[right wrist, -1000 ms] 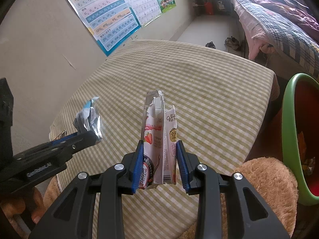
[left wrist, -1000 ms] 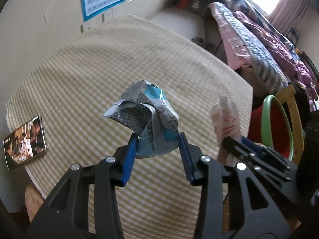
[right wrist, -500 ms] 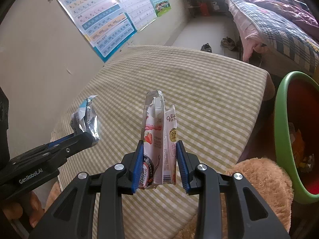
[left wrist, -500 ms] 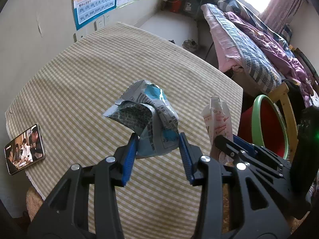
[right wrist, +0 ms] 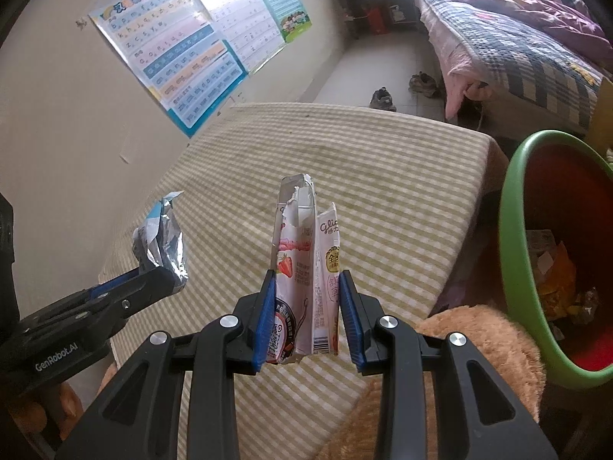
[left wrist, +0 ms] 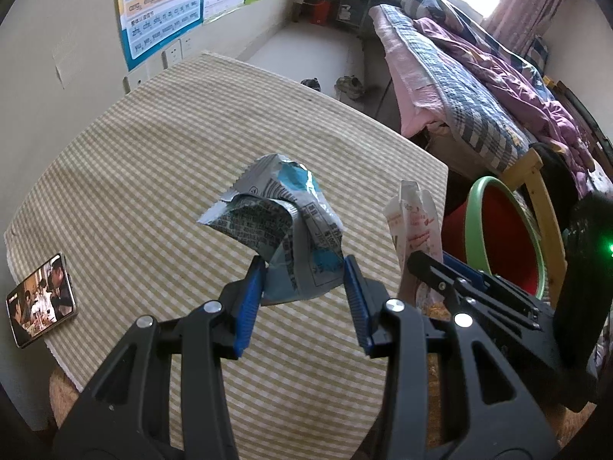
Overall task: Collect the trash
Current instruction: 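Grasp the blue foil wrapper with the left tool while the right tool holds the pink carton, then carry the blue wrapper and pink carton over the red bucket and open both tools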
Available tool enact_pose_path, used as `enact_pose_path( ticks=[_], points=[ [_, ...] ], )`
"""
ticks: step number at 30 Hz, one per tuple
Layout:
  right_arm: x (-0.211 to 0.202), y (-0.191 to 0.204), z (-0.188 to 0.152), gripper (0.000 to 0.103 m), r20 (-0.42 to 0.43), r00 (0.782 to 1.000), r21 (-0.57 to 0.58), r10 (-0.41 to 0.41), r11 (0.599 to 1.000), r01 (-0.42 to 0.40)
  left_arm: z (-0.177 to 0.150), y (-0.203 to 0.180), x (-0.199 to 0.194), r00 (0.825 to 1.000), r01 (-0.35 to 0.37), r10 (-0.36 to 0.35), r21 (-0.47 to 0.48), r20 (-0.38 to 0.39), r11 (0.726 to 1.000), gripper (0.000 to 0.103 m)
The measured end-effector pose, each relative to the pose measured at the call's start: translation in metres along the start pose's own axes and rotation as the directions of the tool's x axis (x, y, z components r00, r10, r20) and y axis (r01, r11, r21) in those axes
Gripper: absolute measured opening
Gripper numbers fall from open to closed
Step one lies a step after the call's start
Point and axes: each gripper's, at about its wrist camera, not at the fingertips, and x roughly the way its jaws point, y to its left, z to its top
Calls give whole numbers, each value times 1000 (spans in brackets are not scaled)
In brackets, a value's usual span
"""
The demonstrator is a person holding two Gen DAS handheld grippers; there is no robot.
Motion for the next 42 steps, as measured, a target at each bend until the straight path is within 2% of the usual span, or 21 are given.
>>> enact_pose_path(
  ticks=[6,14,20,27,32,33,35,36,37,40,42],
  points=[
    [-6,-12,4,32,9,1000,38,-1,999,1,2,-8,1,1000,8,-8,14,-4,1000,40],
    [-35,-32,12,32,82,996,67,-37,997,31,6,-25,3,1000,30,-29,38,-10,999,40],
    [-60,-73,16,32,129,985,145,-118,984,99,14,-64,12,992,123,-121,80,-34,989,40],
    [-94,-144,8,32,153,956,297,-252,934,199,23,-146,26,961,274,-263,199,-80,941,40],
    [-114,-179,-1,32,152,937,363,-313,900,242,29,-198,32,939,343,-326,271,-107,899,40],
    [-117,-183,-3,34,150,935,373,-321,894,248,29,-207,32,935,356,-338,285,-113,890,42],
    [-120,-189,-6,37,145,932,389,-333,885,256,31,-218,32,933,358,-343,307,-104,882,62],
    [-121,-193,-7,38,144,930,399,-337,880,257,31,-221,28,933,357,-350,315,-82,879,75],
    [-122,-194,-9,41,143,930,404,-338,878,257,31,-222,24,934,351,-353,320,-56,880,81],
    [-121,-192,-8,50,143,925,394,-352,878,273,29,-215,15,945,307,-327,346,-2,887,90],
    [-120,-184,-7,57,151,921,373,-360,884,284,29,-208,9,954,266,-297,354,35,897,92]
  ],
)
